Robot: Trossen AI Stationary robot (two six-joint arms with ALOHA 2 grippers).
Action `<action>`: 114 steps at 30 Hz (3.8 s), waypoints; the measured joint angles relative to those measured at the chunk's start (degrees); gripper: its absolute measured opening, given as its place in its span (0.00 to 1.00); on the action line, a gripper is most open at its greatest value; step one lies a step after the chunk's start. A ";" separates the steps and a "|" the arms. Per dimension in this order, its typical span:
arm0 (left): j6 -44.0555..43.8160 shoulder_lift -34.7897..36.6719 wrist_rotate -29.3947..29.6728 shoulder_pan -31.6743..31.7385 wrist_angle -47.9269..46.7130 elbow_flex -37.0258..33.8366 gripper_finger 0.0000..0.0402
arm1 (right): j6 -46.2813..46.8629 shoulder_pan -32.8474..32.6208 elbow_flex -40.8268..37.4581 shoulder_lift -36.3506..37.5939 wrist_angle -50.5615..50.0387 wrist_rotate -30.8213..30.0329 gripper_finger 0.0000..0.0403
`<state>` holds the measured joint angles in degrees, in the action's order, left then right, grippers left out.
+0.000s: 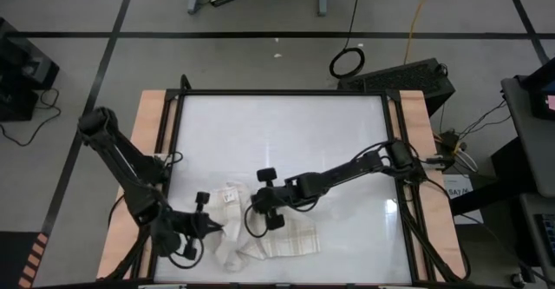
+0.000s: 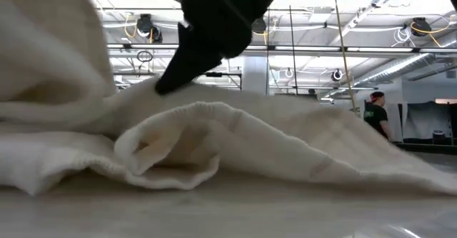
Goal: Roll towel
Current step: Roll the white-brown patterned towel
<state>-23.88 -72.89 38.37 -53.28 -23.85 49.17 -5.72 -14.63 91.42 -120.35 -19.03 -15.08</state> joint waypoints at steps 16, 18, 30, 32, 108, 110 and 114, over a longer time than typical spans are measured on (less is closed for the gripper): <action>6.89 6.59 27.19 5.24 0.70 0.00 0.02 | 14.29 -9.84 -0.04 8.87 -12.43 -13.04 0.69; 7.72 6.74 28.08 6.59 1.47 0.00 0.02 | 16.37 -11.31 0.02 7.63 -6.47 -12.51 0.69; 8.31 6.72 27.99 10.30 1.46 0.00 0.03 | 29.16 -13.26 -0.04 -0.65 0.09 -19.35 0.69; 8.29 6.72 27.93 10.29 1.46 0.00 0.03 | 29.26 -13.18 -0.03 -1.39 0.98 -19.43 0.69; 77.23 -4.06 33.09 15.50 73.81 0.00 0.01 | 24.46 -12.40 0.00 24.75 -26.05 -27.70 0.40; 77.07 -3.09 33.05 15.50 72.57 0.00 0.01 | 23.58 -13.64 0.00 23.71 -27.05 -27.28 0.45; 74.96 -2.25 32.59 15.74 68.93 0.00 0.01 | 16.63 -16.26 -0.31 19.89 -22.92 -31.02 0.55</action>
<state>51.07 -75.14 70.96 -37.54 45.08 49.17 10.91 -30.89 91.10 -100.46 -41.95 -46.10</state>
